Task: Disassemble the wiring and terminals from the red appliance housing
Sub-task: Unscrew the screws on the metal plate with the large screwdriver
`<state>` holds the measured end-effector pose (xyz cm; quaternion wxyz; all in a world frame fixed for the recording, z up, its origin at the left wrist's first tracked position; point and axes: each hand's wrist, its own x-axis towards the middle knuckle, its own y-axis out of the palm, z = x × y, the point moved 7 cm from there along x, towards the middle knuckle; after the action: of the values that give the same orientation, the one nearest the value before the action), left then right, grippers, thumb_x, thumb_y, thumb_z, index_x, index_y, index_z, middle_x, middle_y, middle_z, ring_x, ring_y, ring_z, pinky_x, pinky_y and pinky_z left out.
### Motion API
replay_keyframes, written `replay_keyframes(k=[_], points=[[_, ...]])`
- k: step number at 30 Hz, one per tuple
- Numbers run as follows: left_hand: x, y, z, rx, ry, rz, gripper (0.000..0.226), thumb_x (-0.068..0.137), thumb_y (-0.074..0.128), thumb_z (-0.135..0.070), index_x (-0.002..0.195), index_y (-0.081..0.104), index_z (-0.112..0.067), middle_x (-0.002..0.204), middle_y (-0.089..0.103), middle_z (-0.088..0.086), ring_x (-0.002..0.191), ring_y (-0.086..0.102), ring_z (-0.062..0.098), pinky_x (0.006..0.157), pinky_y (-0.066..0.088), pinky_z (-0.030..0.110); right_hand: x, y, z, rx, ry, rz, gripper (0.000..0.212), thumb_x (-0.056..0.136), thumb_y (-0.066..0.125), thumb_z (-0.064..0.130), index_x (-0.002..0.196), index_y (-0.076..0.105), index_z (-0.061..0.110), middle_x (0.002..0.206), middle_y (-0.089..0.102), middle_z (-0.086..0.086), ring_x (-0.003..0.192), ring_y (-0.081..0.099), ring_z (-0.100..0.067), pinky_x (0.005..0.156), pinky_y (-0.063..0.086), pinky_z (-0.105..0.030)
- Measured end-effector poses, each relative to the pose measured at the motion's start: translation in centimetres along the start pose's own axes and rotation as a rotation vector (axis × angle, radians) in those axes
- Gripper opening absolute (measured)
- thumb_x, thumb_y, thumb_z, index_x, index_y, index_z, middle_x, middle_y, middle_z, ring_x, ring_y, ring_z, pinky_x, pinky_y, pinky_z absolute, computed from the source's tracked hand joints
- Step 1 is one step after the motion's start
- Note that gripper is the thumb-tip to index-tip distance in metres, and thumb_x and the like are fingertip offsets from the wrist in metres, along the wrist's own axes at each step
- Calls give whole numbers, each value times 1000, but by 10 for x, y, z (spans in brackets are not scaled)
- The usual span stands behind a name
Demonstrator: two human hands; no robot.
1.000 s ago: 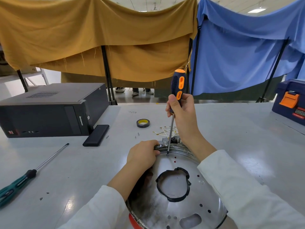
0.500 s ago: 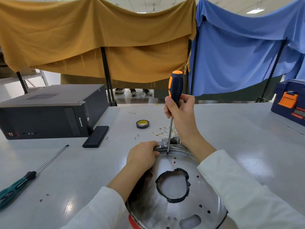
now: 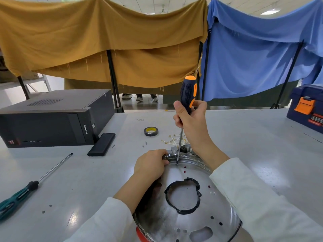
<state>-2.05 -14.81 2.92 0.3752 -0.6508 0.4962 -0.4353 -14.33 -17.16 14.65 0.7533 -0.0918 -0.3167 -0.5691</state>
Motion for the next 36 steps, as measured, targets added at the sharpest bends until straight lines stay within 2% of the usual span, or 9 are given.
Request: replay_keyframes(k=[3, 6, 12, 18, 21, 23, 27, 32, 36], points=[[0, 0, 0, 6, 4, -4, 15, 92, 52, -30, 106, 58, -29, 108, 65, 1, 100, 57, 26, 70, 37, 29, 0, 2, 1, -56, -5, 38, 4, 98, 48, 22, 101, 45, 19, 79, 59, 0, 66, 56, -6, 57, 45, -20], [-1, 0, 0, 6, 10, -1, 14, 93, 52, -30, 106, 57, -29, 108, 65, 1, 99, 57, 26, 70, 37, 29, 1, 4, 0, 23, 33, 62, 14, 103, 37, 27, 102, 49, 20, 79, 57, 1, 66, 52, -8, 58, 43, -22], [-1, -1, 0, 2, -4, -11, 19, 92, 52, -31, 111, 58, -32, 111, 65, 0, 102, 57, 26, 71, 37, 28, 3, -1, -1, -131, 20, 26, 26, 89, 65, 28, 97, 41, 23, 72, 48, 6, 59, 45, -6, 57, 43, -19], [-1, -1, -1, 13, 3, -14, 18, 93, 52, -31, 110, 58, -31, 109, 65, 0, 101, 57, 25, 70, 37, 29, 4, 0, 3, -186, -19, 63, 3, 98, 49, 24, 99, 46, 25, 82, 57, 1, 70, 58, -9, 64, 50, -23], [-1, -1, -1, 12, 9, -13, 18, 93, 52, -31, 109, 58, -30, 110, 65, 0, 101, 57, 25, 70, 37, 29, 4, 2, 2, -123, 19, 92, 12, 103, 38, 21, 98, 50, 21, 79, 53, 1, 68, 51, -10, 63, 47, -25], [-2, -1, -1, 15, 10, -13, 18, 93, 52, -31, 109, 58, -30, 110, 65, 0, 102, 57, 25, 71, 38, 30, 4, 2, 0, -40, 57, 107, 6, 101, 43, 22, 101, 45, 17, 77, 49, -1, 65, 46, -11, 60, 43, -26], [-2, -2, -2, 14, 10, -19, 17, 92, 52, -31, 109, 58, -30, 109, 65, 0, 102, 57, 25, 70, 36, 29, 4, 1, -1, -129, 75, 80, 30, 93, 59, 19, 108, 32, 20, 77, 48, -2, 62, 47, -8, 58, 43, -21], [-1, -1, -1, 15, 11, -13, 18, 93, 51, -31, 109, 58, -29, 109, 65, 0, 102, 57, 25, 70, 37, 29, 4, 1, 1, -133, 64, 87, 8, 98, 50, 17, 102, 45, 20, 84, 57, -3, 69, 56, -8, 62, 47, -22], [-1, -1, -1, 11, 8, -16, 19, 93, 51, -31, 111, 57, -30, 110, 65, 0, 102, 57, 25, 70, 36, 28, 5, 2, -1, -13, 114, 98, 7, 99, 46, 15, 104, 51, 16, 78, 53, -1, 66, 50, -10, 60, 43, -25]])
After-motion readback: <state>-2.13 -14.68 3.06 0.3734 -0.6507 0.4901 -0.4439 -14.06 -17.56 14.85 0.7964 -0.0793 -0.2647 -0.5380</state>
